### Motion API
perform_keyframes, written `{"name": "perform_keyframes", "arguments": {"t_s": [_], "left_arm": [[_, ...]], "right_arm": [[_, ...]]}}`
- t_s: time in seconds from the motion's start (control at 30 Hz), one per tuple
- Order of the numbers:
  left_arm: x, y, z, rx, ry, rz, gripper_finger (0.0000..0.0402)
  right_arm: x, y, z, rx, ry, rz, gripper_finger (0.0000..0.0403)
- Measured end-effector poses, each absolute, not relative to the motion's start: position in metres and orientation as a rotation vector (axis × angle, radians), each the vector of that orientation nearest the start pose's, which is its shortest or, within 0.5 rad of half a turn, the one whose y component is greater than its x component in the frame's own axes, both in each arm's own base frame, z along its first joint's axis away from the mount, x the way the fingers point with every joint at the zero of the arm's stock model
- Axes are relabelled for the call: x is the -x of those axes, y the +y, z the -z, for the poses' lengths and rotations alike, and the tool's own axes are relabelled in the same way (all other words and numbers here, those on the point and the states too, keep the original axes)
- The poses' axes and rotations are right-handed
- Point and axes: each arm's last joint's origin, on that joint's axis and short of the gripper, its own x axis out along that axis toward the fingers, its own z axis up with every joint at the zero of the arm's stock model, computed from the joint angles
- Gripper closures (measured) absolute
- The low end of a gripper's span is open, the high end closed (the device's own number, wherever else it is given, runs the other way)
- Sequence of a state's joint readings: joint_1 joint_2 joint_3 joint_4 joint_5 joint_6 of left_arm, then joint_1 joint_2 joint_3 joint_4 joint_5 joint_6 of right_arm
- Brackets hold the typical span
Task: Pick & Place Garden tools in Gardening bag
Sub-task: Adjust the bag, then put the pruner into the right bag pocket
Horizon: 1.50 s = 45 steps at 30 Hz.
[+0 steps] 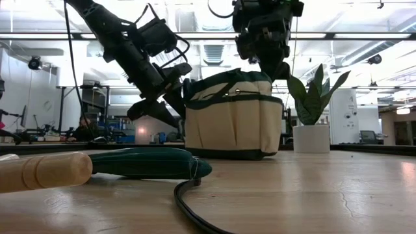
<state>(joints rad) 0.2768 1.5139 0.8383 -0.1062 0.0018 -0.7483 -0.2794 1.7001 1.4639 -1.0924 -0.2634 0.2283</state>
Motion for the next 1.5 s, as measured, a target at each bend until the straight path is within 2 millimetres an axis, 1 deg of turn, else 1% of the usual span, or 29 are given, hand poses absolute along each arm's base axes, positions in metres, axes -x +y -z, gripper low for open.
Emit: {"name": "perform_keyframes", "arguments": {"t_s": [0.07,0.17,0.33,0.53,0.67,0.77,0.87,0.93,1.13,1.2,1.3,1.4,1.5], "left_arm": [[-0.291,0.082,-0.193,0.817,0.647,-0.537,0.0234],[-0.290,0.082,-0.195,0.819,0.646,-0.527,0.0234],[-0.286,0.080,-0.201,0.803,0.652,-0.505,0.0234],[-0.273,0.076,-0.212,0.767,0.695,-0.482,0.0234],[-0.263,0.069,-0.224,0.711,0.719,-0.411,0.0234],[-0.257,0.061,-0.235,0.674,0.725,-0.282,0.0234],[-0.254,0.047,-0.248,0.652,0.696,-0.140,0.0234],[-0.252,0.035,-0.257,0.631,0.682,-0.057,0.0234],[-0.255,-0.011,-0.278,0.512,0.635,0.137,0.0234],[-0.257,-0.030,-0.286,0.487,0.590,0.162,0.0234],[-0.261,-0.057,-0.296,0.469,0.526,0.152,0.0234],[-0.267,-0.078,-0.297,0.480,0.528,0.111,0.0234],[-0.276,-0.094,-0.295,0.470,0.547,0.121,0.0234]], "right_arm": [[-0.318,-0.083,-0.274,-0.550,1.279,0.160,0.0384],[-0.317,-0.083,-0.276,-0.550,1.278,0.160,0.0359],[-0.312,-0.082,-0.283,-0.548,1.262,0.161,0.0303],[-0.304,-0.080,-0.294,-0.535,1.234,0.164,0.0243],[-0.296,-0.079,-0.306,-0.486,1.192,0.200,0.0221],[-0.291,-0.079,-0.314,-0.458,1.164,0.227,0.0212],[-0.286,-0.077,-0.323,-0.450,1.122,0.240,0.0208],[-0.283,-0.076,-0.330,-0.445,1.077,0.238,0.0207],[-0.268,-0.070,-0.354,-0.424,0.951,0.220,0.0208],[-0.263,-0.065,-0.362,-0.413,0.910,0.206,0.0209],[-0.258,-0.057,-0.371,-0.390,0.855,0.178,0.0209],[-0.253,-0.050,-0.379,-0.389,0.803,0.156,0.0209],[-0.251,-0.044,-0.382,-0.467,0.784,0.172,0.0209]]}}
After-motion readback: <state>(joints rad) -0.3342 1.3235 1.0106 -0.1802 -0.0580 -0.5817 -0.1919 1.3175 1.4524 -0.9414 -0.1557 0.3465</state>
